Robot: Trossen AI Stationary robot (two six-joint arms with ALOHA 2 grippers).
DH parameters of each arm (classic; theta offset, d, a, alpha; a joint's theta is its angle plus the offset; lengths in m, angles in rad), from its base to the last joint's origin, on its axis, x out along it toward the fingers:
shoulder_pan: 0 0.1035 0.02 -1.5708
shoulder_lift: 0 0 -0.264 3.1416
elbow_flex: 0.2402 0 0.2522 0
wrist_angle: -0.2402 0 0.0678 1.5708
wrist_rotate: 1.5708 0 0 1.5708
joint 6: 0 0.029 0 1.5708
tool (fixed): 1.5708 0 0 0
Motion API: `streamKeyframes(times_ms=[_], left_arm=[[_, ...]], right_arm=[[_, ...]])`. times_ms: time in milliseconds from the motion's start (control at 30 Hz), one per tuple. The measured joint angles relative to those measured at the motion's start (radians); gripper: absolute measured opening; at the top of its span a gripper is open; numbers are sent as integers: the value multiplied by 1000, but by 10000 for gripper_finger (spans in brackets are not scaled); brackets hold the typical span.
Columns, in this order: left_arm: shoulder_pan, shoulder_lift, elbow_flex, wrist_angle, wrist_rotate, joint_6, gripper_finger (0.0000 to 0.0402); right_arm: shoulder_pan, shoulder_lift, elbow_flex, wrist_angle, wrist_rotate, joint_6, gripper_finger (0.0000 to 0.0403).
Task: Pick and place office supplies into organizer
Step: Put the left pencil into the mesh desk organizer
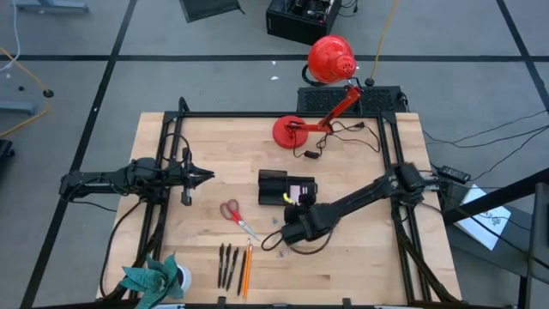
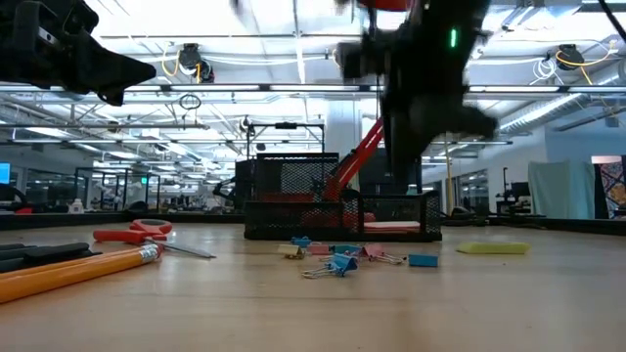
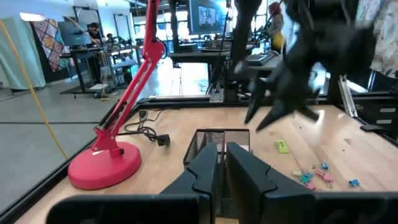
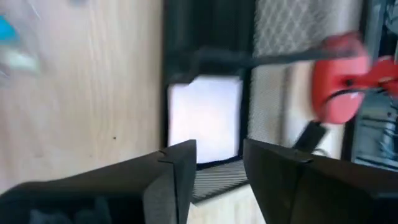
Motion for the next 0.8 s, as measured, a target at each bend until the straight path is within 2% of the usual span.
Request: streamKeyframes(times_ms=[133, 267, 433, 533, 633, 700, 800], left_arm=[[0, 0, 0, -1, 0, 19, 42], [0, 0, 0, -26, 0, 77, 42], [0, 0, 0, -21, 0, 89, 42], [0, 0, 0, -16, 0, 93, 42], [0, 0, 0, -15, 0, 97, 42], [0, 0, 0, -15, 0, 119, 42], [0, 0, 0, -11, 0, 149, 42]], right_arm=[[42, -169, -2, 144, 1, -52, 122], [137, -349, -100, 503, -8, -273, 89], [226, -568, -453, 1025, -15, -457, 11], [218, -661, -684, 1230, -45, -386, 7], [184, -704, -872, 1471, -118, -335, 2], [174, -711, -965, 1632, -163, -342, 1], [169, -716, -1056, 1793, -167, -363, 1]])
